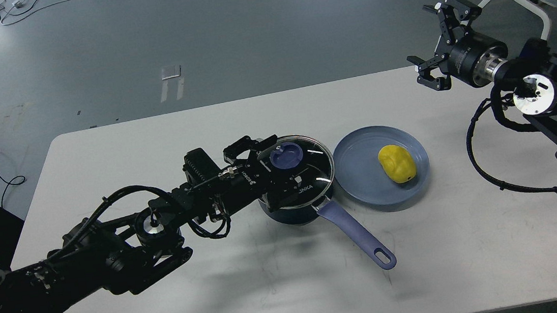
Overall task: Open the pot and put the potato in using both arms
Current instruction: 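Close the left gripper on the blue lid knob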
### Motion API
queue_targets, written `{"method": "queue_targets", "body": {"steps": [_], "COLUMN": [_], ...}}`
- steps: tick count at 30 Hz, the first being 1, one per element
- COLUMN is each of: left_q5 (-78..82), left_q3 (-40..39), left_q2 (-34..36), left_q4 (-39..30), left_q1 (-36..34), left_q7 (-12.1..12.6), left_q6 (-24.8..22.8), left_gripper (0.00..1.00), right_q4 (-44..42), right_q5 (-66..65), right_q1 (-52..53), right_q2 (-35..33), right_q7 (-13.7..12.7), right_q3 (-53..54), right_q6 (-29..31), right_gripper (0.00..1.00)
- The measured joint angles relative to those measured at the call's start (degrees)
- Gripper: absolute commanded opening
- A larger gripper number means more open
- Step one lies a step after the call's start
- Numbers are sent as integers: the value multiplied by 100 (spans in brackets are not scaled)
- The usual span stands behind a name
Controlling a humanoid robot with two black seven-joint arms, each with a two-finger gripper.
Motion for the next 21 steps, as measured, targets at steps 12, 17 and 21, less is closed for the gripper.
{"method": "queue_targets", "body": {"steps": [12,17,21], "left_q5": [-26,-23,-22], "left_q3": [9,9,9], "left_q2": [-115,-115,-89], "left_q4": [181,247,258], "left_q1": [9,-4,-8], "left_q7": [-143,-138,-136], "left_q6": [-1,-1,-1], "left_gripper": [67,58,57], "right_q4": [10,10,10], "right_q5": [0,0,0], "right_q1": [-7,-48,-53], "right_q2": [-120,-132,-136], "right_q7": [6,8,9], "right_q3": [1,8,18], "right_q6": [-22,-46,-50], "right_gripper": [100,100,100]}}
